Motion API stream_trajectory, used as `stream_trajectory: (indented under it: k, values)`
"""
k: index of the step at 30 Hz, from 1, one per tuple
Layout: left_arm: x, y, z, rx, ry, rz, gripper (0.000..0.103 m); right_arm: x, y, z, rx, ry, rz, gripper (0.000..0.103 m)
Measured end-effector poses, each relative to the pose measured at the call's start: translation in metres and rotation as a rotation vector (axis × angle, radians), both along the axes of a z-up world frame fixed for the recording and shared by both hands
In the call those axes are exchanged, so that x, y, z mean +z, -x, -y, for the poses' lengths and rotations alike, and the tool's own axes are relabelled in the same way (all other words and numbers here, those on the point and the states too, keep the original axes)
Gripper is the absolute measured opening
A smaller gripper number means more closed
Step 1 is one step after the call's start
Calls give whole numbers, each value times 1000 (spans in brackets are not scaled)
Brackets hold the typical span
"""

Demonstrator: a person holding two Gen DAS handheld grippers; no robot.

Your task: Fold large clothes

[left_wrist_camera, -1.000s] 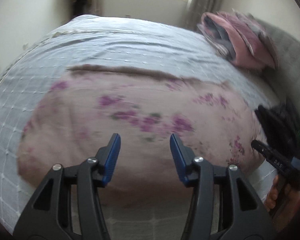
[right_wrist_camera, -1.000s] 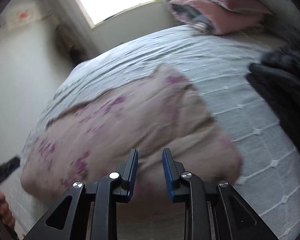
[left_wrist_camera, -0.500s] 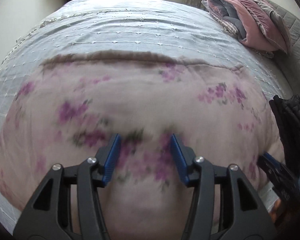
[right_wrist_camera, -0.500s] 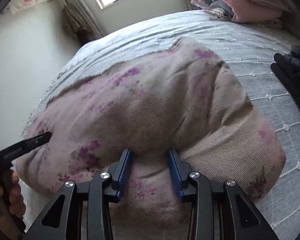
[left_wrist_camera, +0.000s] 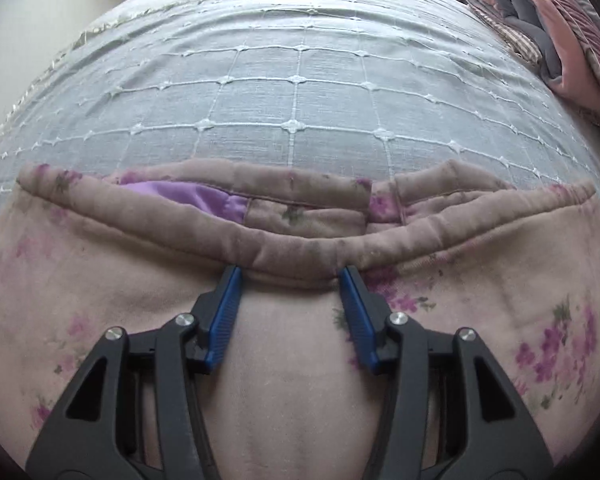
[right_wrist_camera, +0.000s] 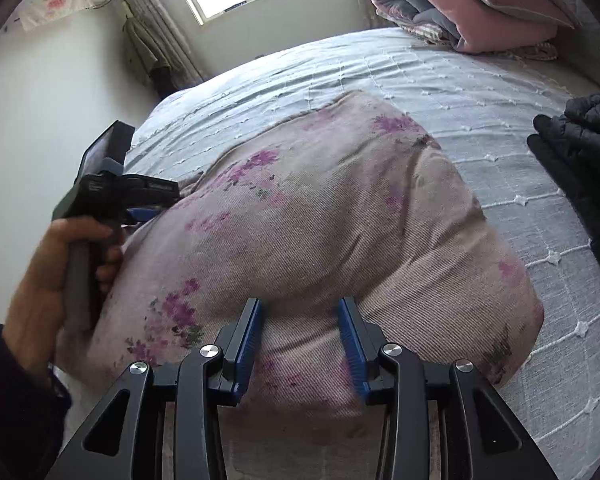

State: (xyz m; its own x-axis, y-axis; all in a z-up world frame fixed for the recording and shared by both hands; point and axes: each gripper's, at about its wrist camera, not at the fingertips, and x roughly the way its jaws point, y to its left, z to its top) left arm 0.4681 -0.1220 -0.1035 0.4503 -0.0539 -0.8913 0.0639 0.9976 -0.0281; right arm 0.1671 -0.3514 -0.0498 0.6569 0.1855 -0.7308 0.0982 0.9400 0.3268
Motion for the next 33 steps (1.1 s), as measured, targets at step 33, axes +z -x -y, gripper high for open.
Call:
stream_trajectory:
  k: [33]
  values:
    - [42, 207, -38, -133, 267, 119, 55, 1, 5, 7, -16, -52, -5, 49]
